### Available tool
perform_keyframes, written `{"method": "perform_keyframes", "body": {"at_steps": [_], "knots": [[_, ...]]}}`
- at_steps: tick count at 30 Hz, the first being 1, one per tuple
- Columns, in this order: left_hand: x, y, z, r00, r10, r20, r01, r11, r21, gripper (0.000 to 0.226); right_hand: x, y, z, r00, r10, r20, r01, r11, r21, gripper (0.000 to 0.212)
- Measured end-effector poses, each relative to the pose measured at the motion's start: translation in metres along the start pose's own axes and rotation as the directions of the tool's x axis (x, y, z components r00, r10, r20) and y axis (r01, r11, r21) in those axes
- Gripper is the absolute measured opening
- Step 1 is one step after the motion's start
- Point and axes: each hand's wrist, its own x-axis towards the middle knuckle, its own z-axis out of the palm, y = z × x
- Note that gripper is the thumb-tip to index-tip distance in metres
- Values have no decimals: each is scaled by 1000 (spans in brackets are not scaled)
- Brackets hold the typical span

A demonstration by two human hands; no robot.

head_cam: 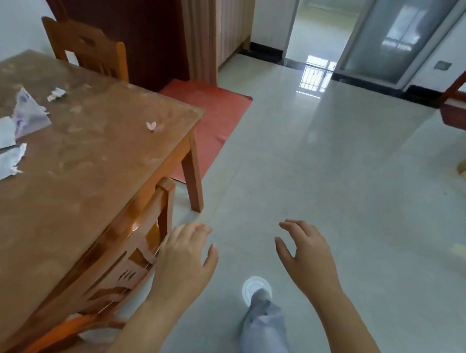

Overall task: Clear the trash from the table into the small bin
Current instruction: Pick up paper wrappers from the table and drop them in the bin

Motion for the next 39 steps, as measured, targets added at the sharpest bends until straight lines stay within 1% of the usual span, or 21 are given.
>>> {"method": "perform_keyframes", "body": {"at_steps": [2,5,7,11,14,16,18,22,25,29,32,35,37,39], "knots": [[33,-4,8,997,-45,-63,46,999,22,23,46,12,6,999,-46,16,46,999,10,24],[91,0,14,987,-91,-133,99,994,48,25,117,25,8,991,-123,49,122,992,34,24],[129,6,16,972,-153,-178,161,987,31,23,165,30,5,979,-190,78,187,981,43,24],[186,11,14,927,-252,-279,271,962,32,29,255,31,2,938,-320,135,316,947,51,25],[210,0,16,887,-339,-313,367,930,32,28,312,22,15,913,-369,172,364,929,57,26],[220,-12,17,859,-391,-331,425,904,35,28,339,10,28,890,-407,204,395,913,97,26],[236,-26,16,837,-422,-347,465,884,47,27,363,-2,43,855,-456,246,436,890,133,26],[290,-67,13,802,-454,-389,515,855,62,27,421,-28,79,799,-521,300,502,853,144,27],[340,-104,15,762,-478,-437,537,844,13,21,468,-56,109,745,-571,345,563,815,133,26],[394,-147,6,714,-491,-500,546,837,-42,20,526,-106,136,656,-638,403,638,754,156,23],[418,-178,-5,673,-507,-539,570,820,-60,29,568,-141,155,616,-677,402,682,714,159,26],[432,-204,-14,615,-546,-570,628,775,-65,34,598,-166,175,583,-700,412,695,693,193,27],[438,-217,-16,570,-577,-585,675,735,-67,34,612,-178,191,536,-719,443,713,666,219,27],[443,-226,-16,522,-610,-596,722,688,-72,33,626,-192,209,473,-741,476,735,630,249,27]]}}
